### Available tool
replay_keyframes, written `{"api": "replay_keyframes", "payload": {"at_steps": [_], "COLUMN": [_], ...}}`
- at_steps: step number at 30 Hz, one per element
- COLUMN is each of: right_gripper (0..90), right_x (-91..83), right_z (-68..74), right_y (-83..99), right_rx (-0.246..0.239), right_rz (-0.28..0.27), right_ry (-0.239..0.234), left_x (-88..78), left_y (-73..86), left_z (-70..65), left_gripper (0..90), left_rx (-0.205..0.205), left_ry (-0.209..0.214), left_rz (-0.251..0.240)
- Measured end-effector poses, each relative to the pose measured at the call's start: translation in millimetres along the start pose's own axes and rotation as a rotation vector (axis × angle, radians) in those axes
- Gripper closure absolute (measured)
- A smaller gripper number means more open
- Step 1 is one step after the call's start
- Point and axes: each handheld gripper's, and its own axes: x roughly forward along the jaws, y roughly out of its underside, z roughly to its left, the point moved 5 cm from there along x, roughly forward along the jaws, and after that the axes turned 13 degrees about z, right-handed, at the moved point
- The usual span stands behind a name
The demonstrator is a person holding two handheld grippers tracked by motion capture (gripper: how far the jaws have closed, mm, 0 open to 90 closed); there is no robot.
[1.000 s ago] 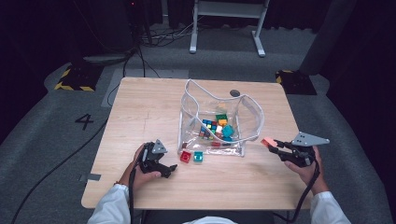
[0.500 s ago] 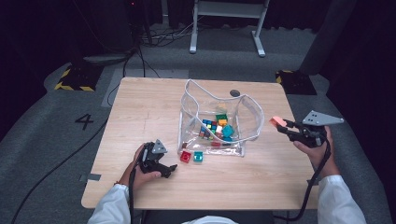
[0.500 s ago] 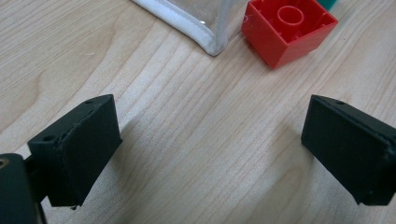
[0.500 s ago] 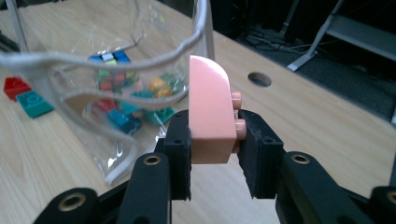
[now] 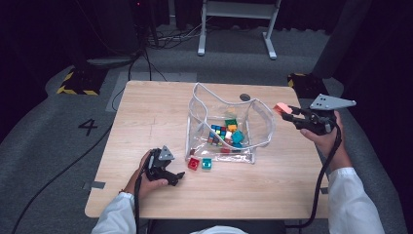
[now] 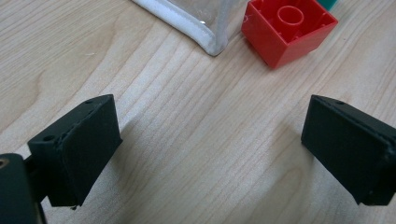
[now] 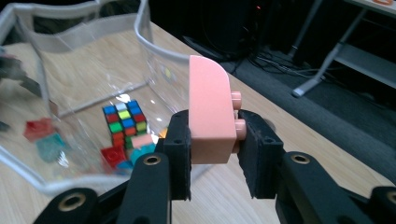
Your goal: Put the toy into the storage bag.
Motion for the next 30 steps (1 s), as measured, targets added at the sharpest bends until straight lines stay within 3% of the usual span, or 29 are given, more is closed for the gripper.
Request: {"api": "replay_keyframes", "payload": {"at_steps": [7,12,22,28,30], "right_gripper": [66.6,66.6,66.6,66.6,66.6], "right_x": [22.1,43.5,83.8,102.9,107.9], "right_z": [18.3,27.7,54.0,54.7,53.1], "right_y": [-28.5,-40.7,-56.1,-54.6,-53.3], "right_rx": [-0.067,-0.133,-0.25,-0.27,-0.298], "right_rz": [0.021,0.072,0.226,0.352,0.382], "right_ry": [-0.08,-0.131,-0.181,-0.161,-0.163], "left_x": [-0.1,0.0,0.0,-0.1,0.0], "left_y": [0.1,0.0,0.0,0.1,0.0], "left_z": [0.0,0.0,0.0,0.0,0.0], "left_gripper": [4.6,4.6,4.6,4.6,4.6], "left_rx": [0.001,0.0,0.0,0.001,0.0], "left_ry": [0.0,0.0,0.0,0.0,0.0], "left_rz": [0.002,0.0,0.0,0.001,0.0]}}
